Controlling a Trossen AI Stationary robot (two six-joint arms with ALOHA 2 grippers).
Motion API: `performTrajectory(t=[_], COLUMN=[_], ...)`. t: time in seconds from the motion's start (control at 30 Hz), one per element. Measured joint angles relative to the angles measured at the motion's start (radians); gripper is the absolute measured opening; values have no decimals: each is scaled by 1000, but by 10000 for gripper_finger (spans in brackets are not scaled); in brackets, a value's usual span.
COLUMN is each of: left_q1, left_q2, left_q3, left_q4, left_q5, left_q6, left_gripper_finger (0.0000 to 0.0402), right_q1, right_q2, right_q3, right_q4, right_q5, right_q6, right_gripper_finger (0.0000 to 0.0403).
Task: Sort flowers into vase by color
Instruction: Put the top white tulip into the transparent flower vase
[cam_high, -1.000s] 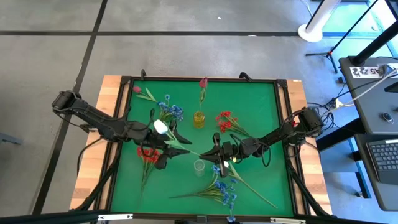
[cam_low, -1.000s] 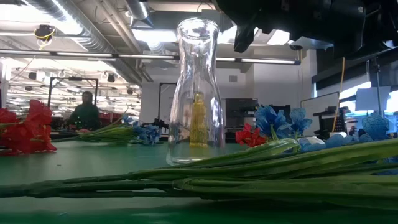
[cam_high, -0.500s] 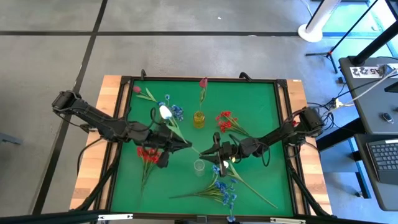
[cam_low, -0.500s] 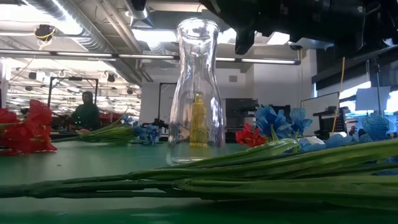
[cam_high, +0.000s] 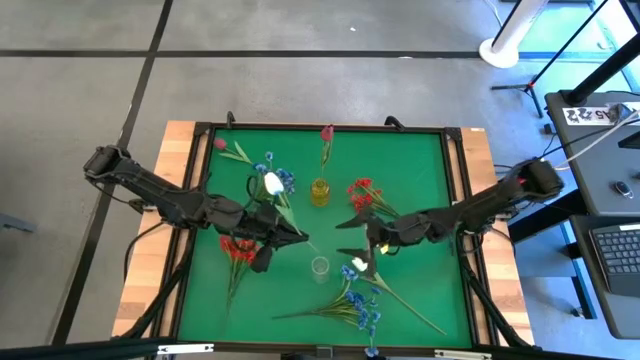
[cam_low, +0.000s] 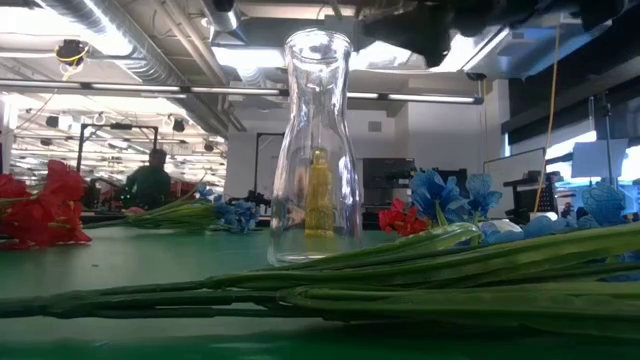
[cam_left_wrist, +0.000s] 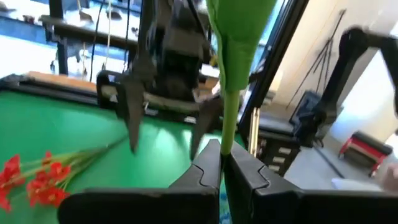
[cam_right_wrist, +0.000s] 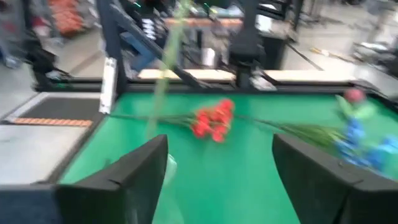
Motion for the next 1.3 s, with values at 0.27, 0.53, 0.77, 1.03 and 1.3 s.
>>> performTrajectory(t=[0.27, 0.53, 0.77, 1.03, 1.3], left_q1=[-1, 25, 34, 14, 13], left_q2=[66, 146, 176, 179, 179], left_q3=[143, 176, 176, 176, 181], left_q4=[-221, -351, -382, -378, -383], left_q5=[0, 5, 13, 13, 16], left_q6=[-2, -73, -50, -26, -42], left_gripper_finger=[0, 0, 34, 126, 202], right_q1=[0, 0, 0, 0, 0], right_q2=[-163, -191, -191, -202, -286], right_q3=[0, 0, 0, 0, 0], right_q4=[-242, -329, -366, -404, -549], right_q5=[79, 113, 148, 166, 236], right_q6=[19, 33, 35, 35, 86], right_gripper_finger=[288, 274, 273, 273, 273])
